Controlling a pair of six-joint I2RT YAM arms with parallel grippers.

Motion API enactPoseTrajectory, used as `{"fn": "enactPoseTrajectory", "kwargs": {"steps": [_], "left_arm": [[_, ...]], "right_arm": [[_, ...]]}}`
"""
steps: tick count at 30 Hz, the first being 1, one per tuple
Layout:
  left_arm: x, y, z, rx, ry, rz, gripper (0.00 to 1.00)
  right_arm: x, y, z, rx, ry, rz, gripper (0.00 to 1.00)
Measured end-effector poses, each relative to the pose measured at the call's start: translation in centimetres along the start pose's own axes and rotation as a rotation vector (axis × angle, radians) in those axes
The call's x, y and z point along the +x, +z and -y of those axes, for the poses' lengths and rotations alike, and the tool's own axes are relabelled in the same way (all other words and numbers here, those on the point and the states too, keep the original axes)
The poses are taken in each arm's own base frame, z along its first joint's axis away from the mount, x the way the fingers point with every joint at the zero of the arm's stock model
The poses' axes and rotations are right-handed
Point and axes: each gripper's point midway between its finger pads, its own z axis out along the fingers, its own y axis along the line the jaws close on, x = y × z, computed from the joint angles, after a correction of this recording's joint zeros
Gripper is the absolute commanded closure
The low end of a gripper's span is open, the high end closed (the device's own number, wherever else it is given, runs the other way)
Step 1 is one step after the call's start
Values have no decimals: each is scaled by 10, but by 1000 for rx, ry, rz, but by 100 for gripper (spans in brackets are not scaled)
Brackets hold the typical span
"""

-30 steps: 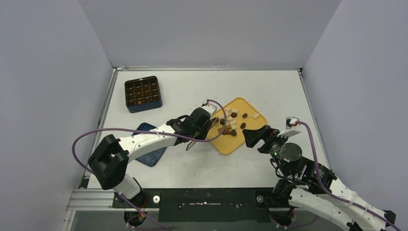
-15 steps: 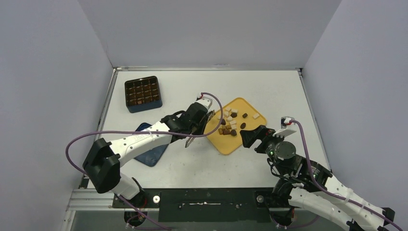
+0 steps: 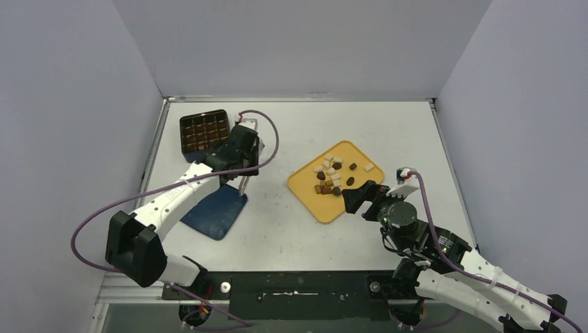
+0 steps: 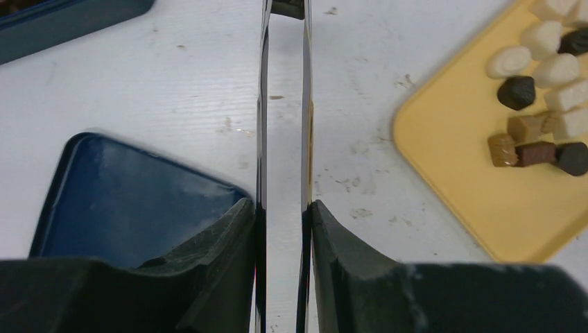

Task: Pack the chocolate
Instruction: Place the fake chocolate in the packing box.

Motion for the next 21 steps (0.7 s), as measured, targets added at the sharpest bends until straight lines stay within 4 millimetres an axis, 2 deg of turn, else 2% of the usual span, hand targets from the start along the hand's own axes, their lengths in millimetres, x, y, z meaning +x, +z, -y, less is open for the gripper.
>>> {"fn": "enactPoseTrajectory", "kwargs": {"steps": [7, 15, 17, 21], "left_arm": [[-21, -11, -78, -139, -139, 32, 71], [-31, -20, -151, -267, -268, 62, 71], [-31, -21, -166, -298, -293, 65, 71], [-29, -25, -181, -325, -311, 70, 71]], "right_arm": [[0, 1, -1, -3, 1, 1, 0], [0, 1, -1, -2, 1, 0, 0], [0, 1, -1, -2, 1, 0, 0], [0, 1, -1, -3, 1, 1, 0]]}}
